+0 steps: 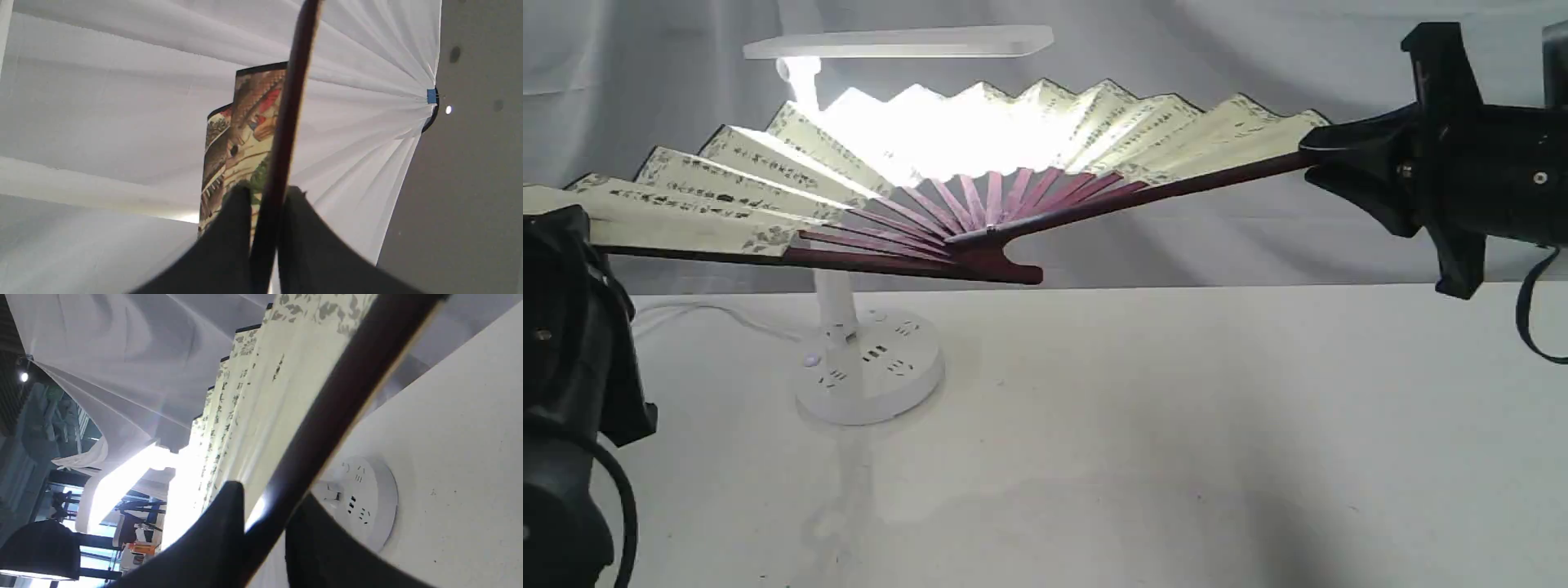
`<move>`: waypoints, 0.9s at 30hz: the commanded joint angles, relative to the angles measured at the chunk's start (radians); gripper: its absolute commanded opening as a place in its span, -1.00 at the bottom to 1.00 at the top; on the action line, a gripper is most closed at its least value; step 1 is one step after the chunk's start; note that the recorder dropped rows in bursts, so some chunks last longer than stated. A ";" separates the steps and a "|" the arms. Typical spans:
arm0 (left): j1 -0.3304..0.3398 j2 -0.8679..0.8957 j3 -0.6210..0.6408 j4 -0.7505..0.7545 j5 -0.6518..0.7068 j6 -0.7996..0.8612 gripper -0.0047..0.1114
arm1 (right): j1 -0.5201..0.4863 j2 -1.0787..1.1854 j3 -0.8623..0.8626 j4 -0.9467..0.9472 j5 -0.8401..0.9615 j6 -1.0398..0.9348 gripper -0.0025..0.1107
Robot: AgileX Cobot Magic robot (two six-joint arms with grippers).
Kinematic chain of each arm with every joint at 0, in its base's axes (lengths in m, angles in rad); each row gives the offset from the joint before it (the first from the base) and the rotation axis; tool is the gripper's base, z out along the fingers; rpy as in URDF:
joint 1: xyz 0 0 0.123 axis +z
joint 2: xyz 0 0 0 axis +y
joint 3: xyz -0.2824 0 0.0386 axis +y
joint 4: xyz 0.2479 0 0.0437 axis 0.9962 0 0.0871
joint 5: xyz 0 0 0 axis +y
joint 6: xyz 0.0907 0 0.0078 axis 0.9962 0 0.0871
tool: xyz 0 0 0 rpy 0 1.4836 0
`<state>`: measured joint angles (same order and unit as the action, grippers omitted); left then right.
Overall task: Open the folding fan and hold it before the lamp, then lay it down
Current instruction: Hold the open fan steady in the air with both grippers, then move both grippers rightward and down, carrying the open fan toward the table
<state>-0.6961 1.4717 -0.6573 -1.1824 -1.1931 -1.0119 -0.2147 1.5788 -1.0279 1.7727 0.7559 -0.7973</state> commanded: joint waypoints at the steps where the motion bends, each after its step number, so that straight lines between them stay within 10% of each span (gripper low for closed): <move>1: 0.000 -0.018 -0.011 0.014 -0.028 -0.053 -0.92 | 0.006 -0.004 0.001 -0.028 -0.031 -0.057 -0.96; 27: -0.002 -0.018 -0.011 0.077 0.050 -0.053 -0.92 | 0.002 -0.004 0.081 -0.028 -0.080 -0.030 -0.96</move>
<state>-0.6940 1.4717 -0.6573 -1.1499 -1.1343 -1.0059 -0.2123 1.5788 -0.9636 1.7727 0.7110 -0.7706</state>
